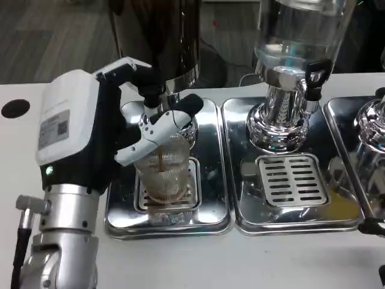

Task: Grasp the cup under the faucet to collect the drink, then remove the cup.

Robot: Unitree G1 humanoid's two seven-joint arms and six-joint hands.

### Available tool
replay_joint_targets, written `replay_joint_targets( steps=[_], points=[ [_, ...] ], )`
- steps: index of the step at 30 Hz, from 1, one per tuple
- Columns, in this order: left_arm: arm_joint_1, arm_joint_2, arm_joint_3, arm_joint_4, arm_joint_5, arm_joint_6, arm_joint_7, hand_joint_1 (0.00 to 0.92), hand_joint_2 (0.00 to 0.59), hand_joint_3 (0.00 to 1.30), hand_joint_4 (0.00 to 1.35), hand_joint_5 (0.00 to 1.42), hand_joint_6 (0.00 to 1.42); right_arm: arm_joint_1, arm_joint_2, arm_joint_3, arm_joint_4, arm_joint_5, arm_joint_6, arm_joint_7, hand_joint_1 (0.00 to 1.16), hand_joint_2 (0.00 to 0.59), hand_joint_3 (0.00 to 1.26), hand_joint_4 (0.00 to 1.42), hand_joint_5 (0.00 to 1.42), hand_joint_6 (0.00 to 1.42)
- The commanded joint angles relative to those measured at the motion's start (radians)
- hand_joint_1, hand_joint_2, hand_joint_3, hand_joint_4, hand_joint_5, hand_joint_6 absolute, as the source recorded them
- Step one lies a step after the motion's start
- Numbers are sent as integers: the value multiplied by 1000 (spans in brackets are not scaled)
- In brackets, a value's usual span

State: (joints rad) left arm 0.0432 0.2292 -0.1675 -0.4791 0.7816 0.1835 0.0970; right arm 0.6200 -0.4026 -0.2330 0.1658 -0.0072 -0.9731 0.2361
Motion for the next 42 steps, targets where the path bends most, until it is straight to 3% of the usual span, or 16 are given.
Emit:
replay_joint_targets(
  steps=[1, 42],
  points=[
    [50, -1, -5, 8, -2, -12, -11, 30, 59, 581, 588, 1182, 1336, 9, -10, -2, -8, 16, -17, 12, 468, 443, 299, 187, 121, 25],
    [36, -13, -9, 25, 6, -26, -15, 29, 60, 569, 573, 1140, 1293, 13, -3, -1, -28, 6, -10, 17, 468, 442, 298, 187, 131, 45]
  ],
)
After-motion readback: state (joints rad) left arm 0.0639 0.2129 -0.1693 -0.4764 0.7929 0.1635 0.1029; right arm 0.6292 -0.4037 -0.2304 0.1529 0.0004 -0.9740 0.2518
